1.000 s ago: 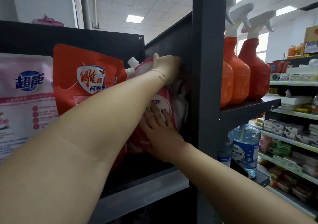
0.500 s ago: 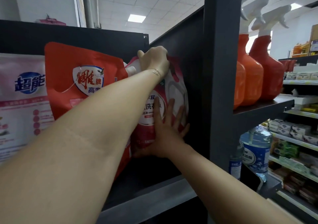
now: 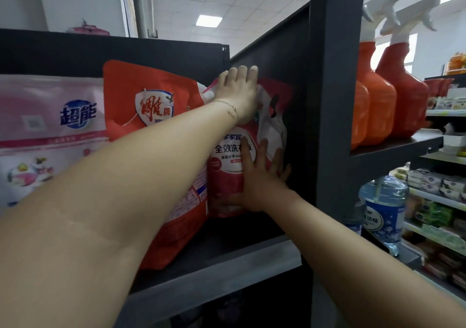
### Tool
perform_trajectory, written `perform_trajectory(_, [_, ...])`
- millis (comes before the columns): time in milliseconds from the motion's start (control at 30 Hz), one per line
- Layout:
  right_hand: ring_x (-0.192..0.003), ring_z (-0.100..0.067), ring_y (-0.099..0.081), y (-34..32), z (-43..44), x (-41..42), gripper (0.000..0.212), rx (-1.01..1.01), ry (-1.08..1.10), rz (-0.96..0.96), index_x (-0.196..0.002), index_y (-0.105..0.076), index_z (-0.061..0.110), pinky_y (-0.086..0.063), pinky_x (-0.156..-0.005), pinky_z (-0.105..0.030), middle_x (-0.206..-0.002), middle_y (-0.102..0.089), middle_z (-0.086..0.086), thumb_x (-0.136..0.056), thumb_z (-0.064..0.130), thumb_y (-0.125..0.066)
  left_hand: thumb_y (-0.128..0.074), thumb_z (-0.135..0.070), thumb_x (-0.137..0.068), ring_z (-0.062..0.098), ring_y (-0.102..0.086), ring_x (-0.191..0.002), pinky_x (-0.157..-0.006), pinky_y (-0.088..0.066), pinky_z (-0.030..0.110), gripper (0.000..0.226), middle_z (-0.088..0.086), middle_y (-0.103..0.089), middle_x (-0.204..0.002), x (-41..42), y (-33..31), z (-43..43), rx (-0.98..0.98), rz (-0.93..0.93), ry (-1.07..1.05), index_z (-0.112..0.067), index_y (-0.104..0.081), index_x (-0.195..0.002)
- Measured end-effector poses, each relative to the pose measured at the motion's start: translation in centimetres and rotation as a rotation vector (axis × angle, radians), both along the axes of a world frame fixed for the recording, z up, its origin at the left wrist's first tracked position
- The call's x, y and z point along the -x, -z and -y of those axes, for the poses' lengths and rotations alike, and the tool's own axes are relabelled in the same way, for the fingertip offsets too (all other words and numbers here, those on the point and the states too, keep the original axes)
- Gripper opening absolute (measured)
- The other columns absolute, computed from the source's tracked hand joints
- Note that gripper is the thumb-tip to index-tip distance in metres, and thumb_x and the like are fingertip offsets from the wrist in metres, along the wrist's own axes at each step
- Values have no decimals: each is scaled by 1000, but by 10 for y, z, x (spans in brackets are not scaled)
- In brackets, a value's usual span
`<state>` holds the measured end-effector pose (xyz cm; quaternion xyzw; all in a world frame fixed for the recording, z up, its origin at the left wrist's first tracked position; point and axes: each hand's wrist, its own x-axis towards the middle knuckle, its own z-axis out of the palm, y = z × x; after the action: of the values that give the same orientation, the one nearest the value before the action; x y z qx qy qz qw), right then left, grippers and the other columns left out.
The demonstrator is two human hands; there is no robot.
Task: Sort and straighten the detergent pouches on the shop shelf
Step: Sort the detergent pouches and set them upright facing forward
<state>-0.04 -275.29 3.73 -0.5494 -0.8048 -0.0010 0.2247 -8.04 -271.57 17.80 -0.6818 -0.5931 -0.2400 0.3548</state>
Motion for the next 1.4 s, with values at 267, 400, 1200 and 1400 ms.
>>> perform_trajectory(267, [-132,-51,-24,-14,19,-19,73,-166,-12,-33,-147,-12,26,-34,-101,-54,-149,-22,-17,-89,40,-54,-49,-24,-92,29,-15,-144,-112,-24,42,65,12,-18,-155,-12,33,44,-12,-168,40,-9,-20,-148])
perform_trajectory(400, [-118,-34,-46,-14,33,-26,55,-339,-40,23,-142,-31,12,-44,-84,-38,-136,-42,-14,-90,21,-49,-52,-16,-84,35,-45,-120,-92,-42,48,45,16,-47,-130,-4,53,76,-27,-167,154,-4,-49,-126])
perform_trajectory(1200, [-109,-18,-53,21,120,41,39,-108,-574,-558,-129,-48,23,-46,-90,-37,-121,-57,3,-90,25,-52,-76,-34,-77,9,-64,-88,-67,-46,18,46,-10,-64,-100,81,176,196,-134,1120,175,-28,-50,-114])
perform_trajectory(1400, [-120,-8,-46,39,137,73,78,-88,-474,-687,-145,-34,23,-39,-101,-27,-131,-49,11,-80,59,-58,-69,-1,-80,17,-64,-100,-85,-53,35,51,-13,-60,-101,94,194,195,-59,1030,200,-19,-51,-124])
